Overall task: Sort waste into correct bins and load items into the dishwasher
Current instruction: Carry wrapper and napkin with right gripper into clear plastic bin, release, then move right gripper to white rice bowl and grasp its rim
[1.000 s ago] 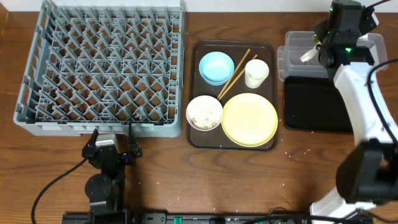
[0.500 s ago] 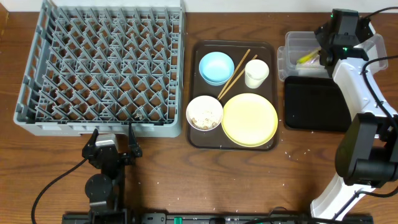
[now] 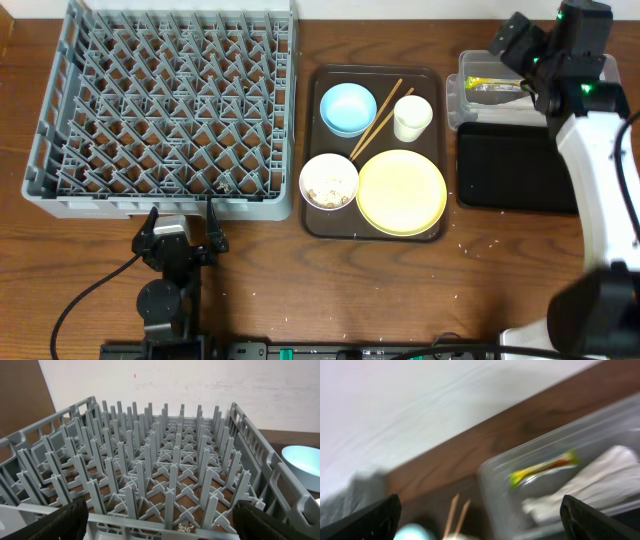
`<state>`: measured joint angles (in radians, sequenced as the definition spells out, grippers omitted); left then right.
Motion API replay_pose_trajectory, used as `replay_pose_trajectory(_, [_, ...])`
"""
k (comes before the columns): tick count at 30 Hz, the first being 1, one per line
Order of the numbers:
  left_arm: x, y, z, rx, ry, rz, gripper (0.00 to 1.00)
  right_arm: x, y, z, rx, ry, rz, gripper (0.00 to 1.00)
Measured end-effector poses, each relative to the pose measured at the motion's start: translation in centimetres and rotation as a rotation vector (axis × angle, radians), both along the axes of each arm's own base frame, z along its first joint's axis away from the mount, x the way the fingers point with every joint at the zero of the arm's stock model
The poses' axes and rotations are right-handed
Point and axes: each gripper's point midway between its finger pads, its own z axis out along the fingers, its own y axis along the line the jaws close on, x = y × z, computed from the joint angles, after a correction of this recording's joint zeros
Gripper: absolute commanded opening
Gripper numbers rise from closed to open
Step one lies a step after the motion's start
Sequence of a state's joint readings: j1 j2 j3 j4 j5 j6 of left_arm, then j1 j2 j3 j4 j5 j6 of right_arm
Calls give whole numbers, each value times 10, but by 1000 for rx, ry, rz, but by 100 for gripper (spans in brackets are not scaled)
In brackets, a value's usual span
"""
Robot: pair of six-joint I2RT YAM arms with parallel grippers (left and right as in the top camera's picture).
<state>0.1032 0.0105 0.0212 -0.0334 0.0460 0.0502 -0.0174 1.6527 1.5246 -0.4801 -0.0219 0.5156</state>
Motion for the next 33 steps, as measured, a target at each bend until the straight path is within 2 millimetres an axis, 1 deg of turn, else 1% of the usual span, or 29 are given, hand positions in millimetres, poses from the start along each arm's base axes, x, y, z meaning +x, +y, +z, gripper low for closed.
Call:
replay_pose_trajectory(2, [0,0,0,0,0,0,94,-15,33,10,-30,5,103,99])
replay_pose_trajectory(3, [0,0,0,0,0,0,94,-23,54,11,-47,21,160,99])
replay_pose_trajectory(7, [0,0,0,0,0,0,94,-54,124,5,-116,120,356,99])
replay_pose_trajectory(9, [0,0,0,0,0,0,94,-70,151,6,-148,162,440,99])
replay_pose_trajectory(11, [0,0,0,0,0,0,94,-86,170,11,-177,202,501,99])
replay_pose_trajectory(15, [0,0,0,0,0,0,94,-116,196,20,-213,255,599,99])
replay_pose_trajectory(17, [0,0,0,0,0,0,94,-126,202,17,-220,279,622,99])
replay_pose_trajectory(18, [0,0,0,0,0,0,94,-129,205,16,-221,287,630,98])
replay_pose_trajectory(19, [0,0,0,0,0,0,94,-131,210,15,-219,291,640,91])
replay_pose_trajectory(20, [0,0,0,0,0,0,94,-133,217,13,-212,292,649,89])
replay_pose_trajectory(22, [0,0,0,0,0,0,94,-133,225,9,-202,292,655,84])
replay_pose_trajectory(24, [0,0,0,0,0,0,94,-133,233,0,-194,304,659,82])
replay_pose_trajectory(26, [0,0,0,0,0,0,94,-132,241,-15,-192,327,663,79])
replay_pose_trajectory(29, [0,0,0,0,0,0,94,-133,249,-48,-200,393,670,73])
replay_pose_trajectory(30, [0,0,0,0,0,0,94,-134,250,-61,-208,427,672,71])
replay_pose_trajectory(33, [0,0,0,0,0,0,94,-135,255,-93,-222,504,679,63])
